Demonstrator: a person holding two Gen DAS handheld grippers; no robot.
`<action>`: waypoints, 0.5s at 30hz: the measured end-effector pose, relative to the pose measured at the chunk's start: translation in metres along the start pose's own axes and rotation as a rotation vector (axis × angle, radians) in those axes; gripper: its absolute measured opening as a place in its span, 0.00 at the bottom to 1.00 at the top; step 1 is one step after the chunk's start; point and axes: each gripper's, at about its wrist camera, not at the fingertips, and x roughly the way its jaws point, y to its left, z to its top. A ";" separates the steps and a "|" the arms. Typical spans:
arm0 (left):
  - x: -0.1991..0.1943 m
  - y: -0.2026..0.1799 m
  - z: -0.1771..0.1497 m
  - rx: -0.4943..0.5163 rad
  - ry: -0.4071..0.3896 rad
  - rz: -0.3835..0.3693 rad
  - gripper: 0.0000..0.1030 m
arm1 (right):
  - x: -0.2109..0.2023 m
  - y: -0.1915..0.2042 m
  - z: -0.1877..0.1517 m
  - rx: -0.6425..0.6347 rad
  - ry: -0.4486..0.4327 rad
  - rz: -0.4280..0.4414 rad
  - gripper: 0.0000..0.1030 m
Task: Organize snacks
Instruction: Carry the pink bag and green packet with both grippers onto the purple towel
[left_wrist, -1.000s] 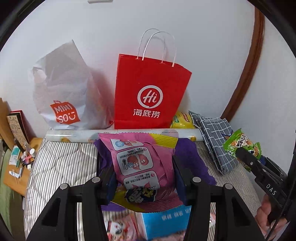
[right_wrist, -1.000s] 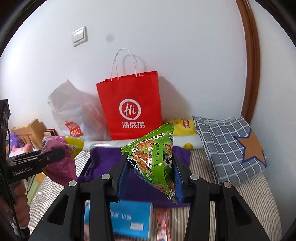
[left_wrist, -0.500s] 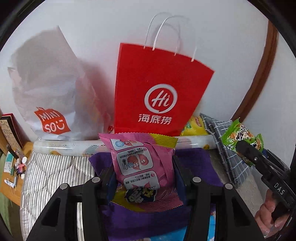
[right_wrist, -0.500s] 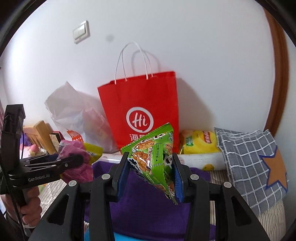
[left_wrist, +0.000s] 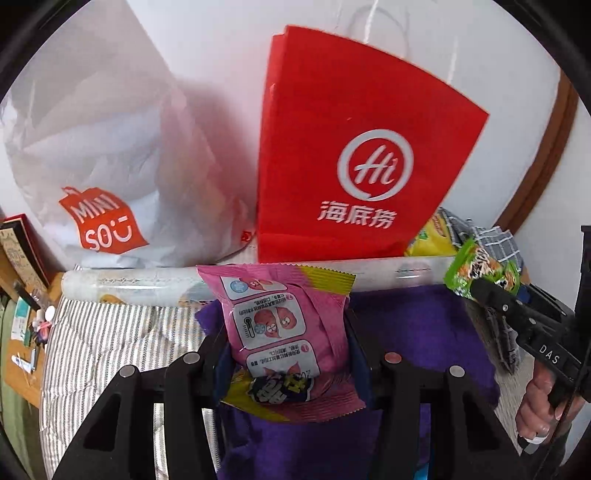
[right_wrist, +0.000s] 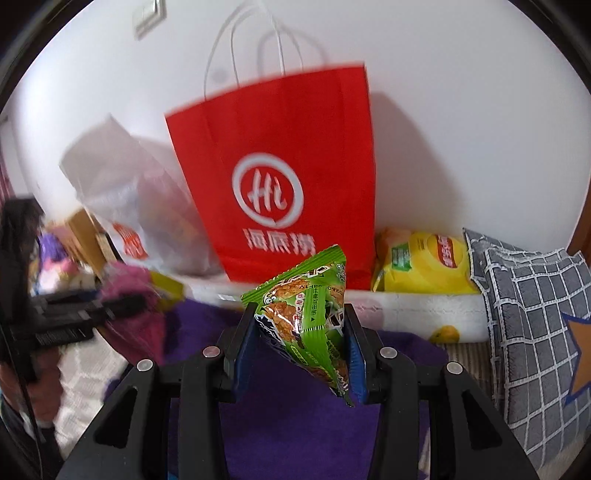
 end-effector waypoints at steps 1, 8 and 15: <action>0.003 0.002 -0.001 -0.009 0.009 0.002 0.48 | 0.004 -0.003 -0.002 -0.003 -0.005 0.001 0.42; 0.020 0.008 -0.005 -0.037 0.069 -0.007 0.48 | 0.033 -0.021 -0.021 -0.046 0.138 0.004 0.42; 0.038 0.004 -0.010 -0.031 0.129 0.012 0.49 | 0.057 -0.026 -0.035 -0.046 0.234 0.017 0.42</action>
